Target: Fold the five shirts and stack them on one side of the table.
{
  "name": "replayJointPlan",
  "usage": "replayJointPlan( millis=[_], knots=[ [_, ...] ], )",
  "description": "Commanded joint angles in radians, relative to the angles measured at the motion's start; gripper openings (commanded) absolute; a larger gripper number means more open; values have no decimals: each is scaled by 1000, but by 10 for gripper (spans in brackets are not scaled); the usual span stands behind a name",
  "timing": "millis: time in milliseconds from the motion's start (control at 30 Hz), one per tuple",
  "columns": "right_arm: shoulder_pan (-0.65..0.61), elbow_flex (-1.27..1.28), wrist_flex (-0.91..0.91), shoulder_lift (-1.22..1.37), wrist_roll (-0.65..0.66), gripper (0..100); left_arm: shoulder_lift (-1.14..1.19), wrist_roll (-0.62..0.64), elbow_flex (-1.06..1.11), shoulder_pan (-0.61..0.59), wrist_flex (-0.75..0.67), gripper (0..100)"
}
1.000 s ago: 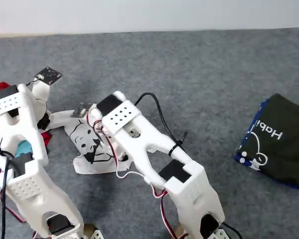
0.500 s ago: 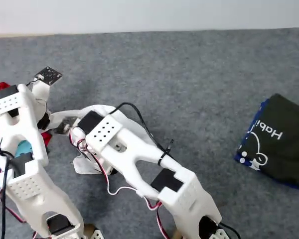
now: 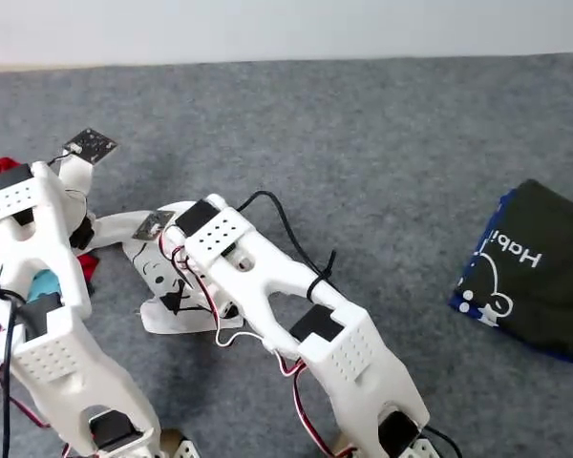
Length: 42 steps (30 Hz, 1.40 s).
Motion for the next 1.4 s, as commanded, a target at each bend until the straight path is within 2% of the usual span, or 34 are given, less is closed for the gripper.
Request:
replayJointPlan(
  millis=[0,200,367,533,633,867,1133,1367],
  knots=[
    [18,-6,-12,-4,15,148,-15,-11,-5,-6,-9,6],
    [21,-6,2,58,15,108,-15,-11,-5,-3,-9,6],
    [51,-6,1,45,17,27,-15,-11,-5,-5,-9,6],
    [102,-6,51,-54,43,14,-17,-11,-19,-2,0,6],
    [127,-6,108,-140,86,12,-43,-9,-74,2,57,6],
    [205,-6,182,-361,158,11,-190,-9,-174,92,172,6],
    [311,-21,168,-667,358,11,-417,0,-249,206,232,6],
    [490,-229,163,-855,512,11,-615,80,-364,261,229,6]
  ],
)
